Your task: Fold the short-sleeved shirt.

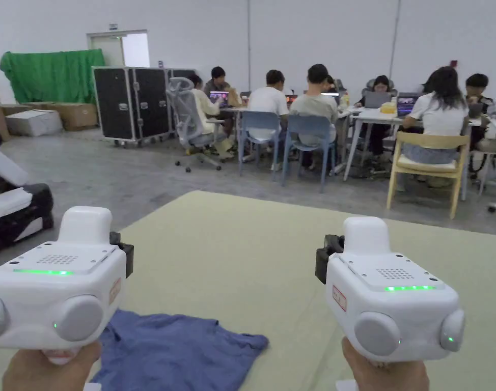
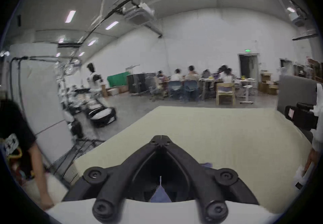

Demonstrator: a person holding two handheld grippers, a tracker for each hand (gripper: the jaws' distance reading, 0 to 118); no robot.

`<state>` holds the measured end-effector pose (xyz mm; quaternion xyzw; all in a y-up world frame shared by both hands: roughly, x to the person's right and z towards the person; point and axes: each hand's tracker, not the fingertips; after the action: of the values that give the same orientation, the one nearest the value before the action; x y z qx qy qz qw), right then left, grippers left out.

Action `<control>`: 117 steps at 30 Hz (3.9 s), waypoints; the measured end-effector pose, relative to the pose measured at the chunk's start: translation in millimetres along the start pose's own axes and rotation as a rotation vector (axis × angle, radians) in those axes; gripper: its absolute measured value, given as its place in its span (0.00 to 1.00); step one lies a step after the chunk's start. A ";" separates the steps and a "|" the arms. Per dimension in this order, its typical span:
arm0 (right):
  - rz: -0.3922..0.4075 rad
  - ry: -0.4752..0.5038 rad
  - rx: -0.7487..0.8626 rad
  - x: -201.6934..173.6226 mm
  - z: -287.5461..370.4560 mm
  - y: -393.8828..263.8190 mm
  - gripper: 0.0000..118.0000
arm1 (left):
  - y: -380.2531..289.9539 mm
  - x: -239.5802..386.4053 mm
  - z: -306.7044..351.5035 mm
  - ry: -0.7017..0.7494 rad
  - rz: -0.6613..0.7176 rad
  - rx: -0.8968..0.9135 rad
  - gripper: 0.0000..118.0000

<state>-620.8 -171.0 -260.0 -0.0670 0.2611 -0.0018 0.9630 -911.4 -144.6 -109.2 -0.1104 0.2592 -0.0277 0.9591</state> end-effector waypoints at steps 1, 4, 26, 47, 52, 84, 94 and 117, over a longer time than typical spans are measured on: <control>0.004 0.023 -0.007 -14.8 -5.1 -4.9 0.03 | -7.6 -20.7 3.6 0.036 0.014 -0.017 0.00; 0.037 0.060 -0.037 -46.2 -16.6 -14.9 0.03 | -22.0 -63.5 2.0 0.097 0.058 -0.054 0.00; 0.140 -0.152 -0.371 87.1 -75.0 -103.9 0.03 | -212.5 150.6 -235.1 -0.406 0.081 -0.592 0.86; -0.195 -0.155 -0.499 180.1 -19.0 -176.4 0.03 | -186.2 144.4 -259.3 -0.477 0.210 -0.508 0.05; -0.110 -0.295 -0.392 221.6 68.9 -126.5 0.03 | -108.0 229.3 -218.3 -0.694 0.088 -0.403 0.05; -0.262 -0.667 -0.304 341.7 284.3 -126.4 0.03 | -205.9 588.2 100.2 -1.654 -0.761 -0.736 0.70; -0.215 -0.586 -0.321 304.2 268.7 -113.2 0.03 | -105.4 280.9 35.0 -0.784 -0.175 -0.419 0.00; -0.153 -0.528 -0.482 305.0 191.4 -141.3 0.03 | -175.3 343.6 -202.8 -0.537 -0.205 -0.804 0.83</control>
<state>-256.7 -298.2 -231.4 -0.3095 -0.0091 0.0053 0.9508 -715.8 -393.3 -409.0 -0.4997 -0.0191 0.0097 0.8660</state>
